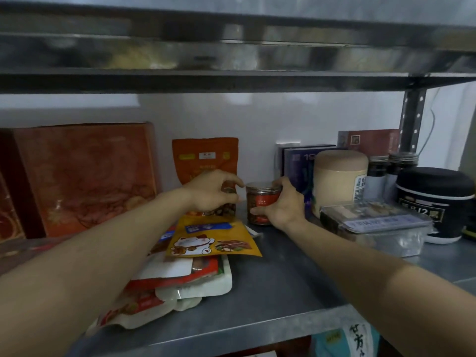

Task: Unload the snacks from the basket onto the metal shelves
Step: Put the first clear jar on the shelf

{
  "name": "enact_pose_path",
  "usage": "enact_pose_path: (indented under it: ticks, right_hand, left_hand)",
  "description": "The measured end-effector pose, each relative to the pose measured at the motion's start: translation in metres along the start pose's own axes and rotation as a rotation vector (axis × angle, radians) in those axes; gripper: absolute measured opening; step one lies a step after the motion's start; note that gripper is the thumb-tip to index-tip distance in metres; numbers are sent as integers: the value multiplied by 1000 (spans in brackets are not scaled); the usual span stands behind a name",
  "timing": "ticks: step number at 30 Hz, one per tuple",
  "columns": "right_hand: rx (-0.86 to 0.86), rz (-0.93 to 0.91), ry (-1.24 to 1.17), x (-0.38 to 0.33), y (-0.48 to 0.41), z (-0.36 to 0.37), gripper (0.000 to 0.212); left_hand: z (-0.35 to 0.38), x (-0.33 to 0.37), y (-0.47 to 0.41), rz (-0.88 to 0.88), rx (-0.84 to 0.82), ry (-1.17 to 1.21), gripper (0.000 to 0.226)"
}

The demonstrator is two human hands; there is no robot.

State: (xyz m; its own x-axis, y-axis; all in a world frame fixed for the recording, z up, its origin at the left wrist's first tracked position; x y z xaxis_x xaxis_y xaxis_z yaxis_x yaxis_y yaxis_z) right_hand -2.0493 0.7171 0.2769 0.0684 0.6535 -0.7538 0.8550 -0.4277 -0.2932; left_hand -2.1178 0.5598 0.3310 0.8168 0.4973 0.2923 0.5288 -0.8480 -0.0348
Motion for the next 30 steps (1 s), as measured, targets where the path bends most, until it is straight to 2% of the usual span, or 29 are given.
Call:
enact_pose_path:
  ticks: [11, 16, 21, 30]
  right_hand:
    - [-26, 30, 104, -2, 8, 5, 89]
    - [-71, 21, 288, -8, 18, 0, 82]
    - [-48, -246, 643, -48, 43, -12, 63]
    - [-196, -406, 744, -108, 103, -2, 65]
  left_hand:
    - [7, 1, 2, -11, -1, -11, 44]
    - [6, 4, 14, -41, 38, -40, 44]
    - [1, 8, 36, -109, 35, -155, 50]
    - [-13, 14, 120, -293, 124, -315, 64]
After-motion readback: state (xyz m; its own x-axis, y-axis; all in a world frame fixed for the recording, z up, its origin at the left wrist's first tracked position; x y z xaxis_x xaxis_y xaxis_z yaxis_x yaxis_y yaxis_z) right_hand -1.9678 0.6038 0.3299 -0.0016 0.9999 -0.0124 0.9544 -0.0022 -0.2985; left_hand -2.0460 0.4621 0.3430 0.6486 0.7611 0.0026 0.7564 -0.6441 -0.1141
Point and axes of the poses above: each hand's wrist, its own y-axis away from the middle knuckle, its own z-axis out of the palm, x = y × z, the point moved 7 cm from there along -y, towards the middle knuckle, and after that the axes turned 15 degrees about -x, right-handed, at the moved point
